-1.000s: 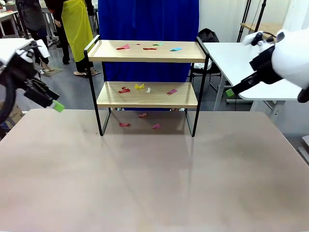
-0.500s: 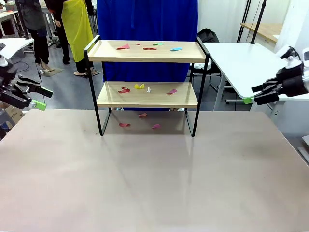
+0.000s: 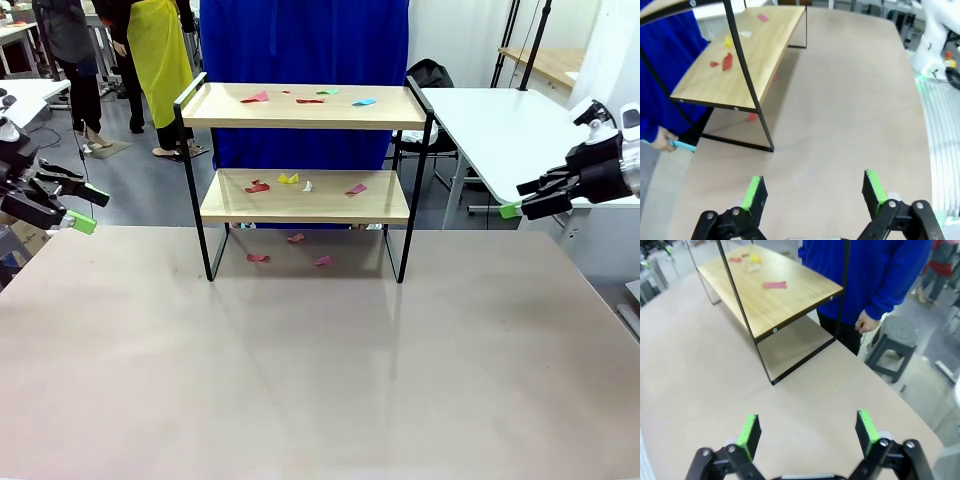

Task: Clean the shelf.
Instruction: Pick up the Duster handed by the human.

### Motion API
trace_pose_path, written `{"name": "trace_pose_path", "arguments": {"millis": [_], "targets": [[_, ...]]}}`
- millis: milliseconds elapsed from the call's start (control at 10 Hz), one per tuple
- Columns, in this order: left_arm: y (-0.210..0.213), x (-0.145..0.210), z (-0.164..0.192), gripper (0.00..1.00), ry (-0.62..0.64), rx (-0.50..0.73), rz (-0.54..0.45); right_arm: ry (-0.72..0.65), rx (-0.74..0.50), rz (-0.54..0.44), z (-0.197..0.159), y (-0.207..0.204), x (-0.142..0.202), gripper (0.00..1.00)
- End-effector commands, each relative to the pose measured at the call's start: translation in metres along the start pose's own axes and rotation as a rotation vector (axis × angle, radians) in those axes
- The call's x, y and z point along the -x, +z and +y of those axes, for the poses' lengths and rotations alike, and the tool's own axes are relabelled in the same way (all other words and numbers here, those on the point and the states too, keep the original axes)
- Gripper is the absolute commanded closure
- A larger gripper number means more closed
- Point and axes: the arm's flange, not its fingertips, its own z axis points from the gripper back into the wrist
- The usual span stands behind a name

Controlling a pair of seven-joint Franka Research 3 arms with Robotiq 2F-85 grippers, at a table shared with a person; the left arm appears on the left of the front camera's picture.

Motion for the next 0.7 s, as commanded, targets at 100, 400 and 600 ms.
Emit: {"name": "trace_pose_path", "arguments": {"millis": [100, 400, 600], "targets": [[0.001, 0.007, 0.029, 0.00, 0.006, -0.008, -0.058, -0.019, -0.022, -0.014, -0.028, -0.009, -0.009, 0.00], [0.010, 0.036, 0.085, 0.00, -0.061, -0.011, -0.219, -0.006, -0.139, -0.146, -0.093, -0.017, 0.000, 0.00], [0.014, 0.058, 0.107, 0.00, -0.155, -0.001, -0.328, 0.028, -0.190, -0.257, -0.121, -0.019, 0.022, 0.00]]}}
